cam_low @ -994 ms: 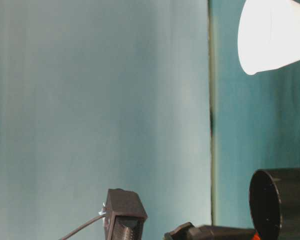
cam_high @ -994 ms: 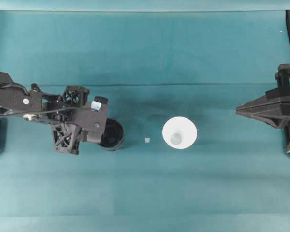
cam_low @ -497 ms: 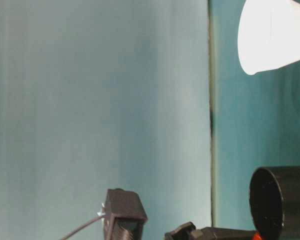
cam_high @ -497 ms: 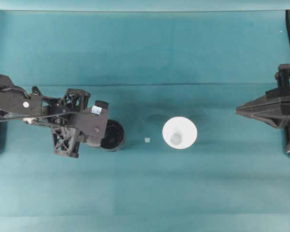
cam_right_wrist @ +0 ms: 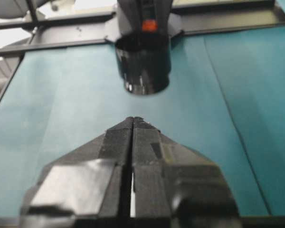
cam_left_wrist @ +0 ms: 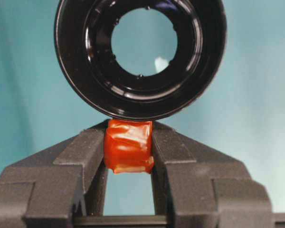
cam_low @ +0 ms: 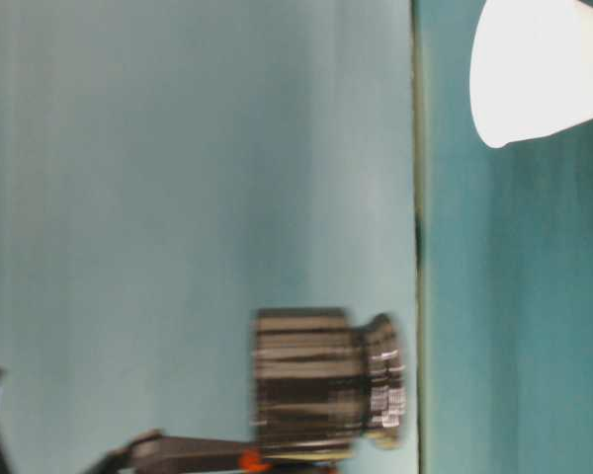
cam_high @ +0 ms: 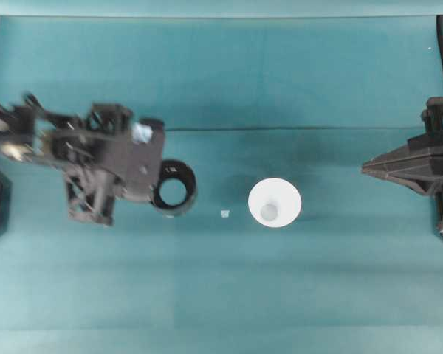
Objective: Put the paper cup into the moved red handle cup holder.
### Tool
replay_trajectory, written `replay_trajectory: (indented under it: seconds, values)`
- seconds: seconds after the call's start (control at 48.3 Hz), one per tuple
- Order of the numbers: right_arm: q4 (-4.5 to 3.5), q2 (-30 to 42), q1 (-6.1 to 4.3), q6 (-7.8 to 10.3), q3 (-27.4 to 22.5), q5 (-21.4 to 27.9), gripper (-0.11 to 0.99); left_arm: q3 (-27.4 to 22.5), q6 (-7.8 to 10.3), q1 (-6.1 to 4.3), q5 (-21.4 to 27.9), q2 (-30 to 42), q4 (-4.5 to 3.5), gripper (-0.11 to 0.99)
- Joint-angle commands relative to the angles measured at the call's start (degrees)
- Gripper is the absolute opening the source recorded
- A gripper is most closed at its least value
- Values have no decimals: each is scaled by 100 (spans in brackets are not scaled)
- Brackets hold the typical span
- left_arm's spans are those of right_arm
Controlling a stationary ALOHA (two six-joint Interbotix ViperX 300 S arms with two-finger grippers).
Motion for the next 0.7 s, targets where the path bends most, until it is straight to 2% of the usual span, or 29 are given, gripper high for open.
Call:
replay_trajectory:
  seconds: [0.0,0.124,0.331,0.497,0.683]
  values:
    - [9,18,9,53,-97,-26,-11,-290,-18,-9,97,-123,9,27]
    - [9,18,9,53,-97,0,-11,-378,-18,-9,0,-70,9,27]
    - [9,18,18,53,-105,0,-11,-668,-9,-18,-466,413,9,27]
    - [9,18,18,62,-105,0,-11,-949,18,-18,-527,844,9,27]
    - [9,9,9,97,-105,0,-11,-1046,35,-18,-598,1046,9,27]
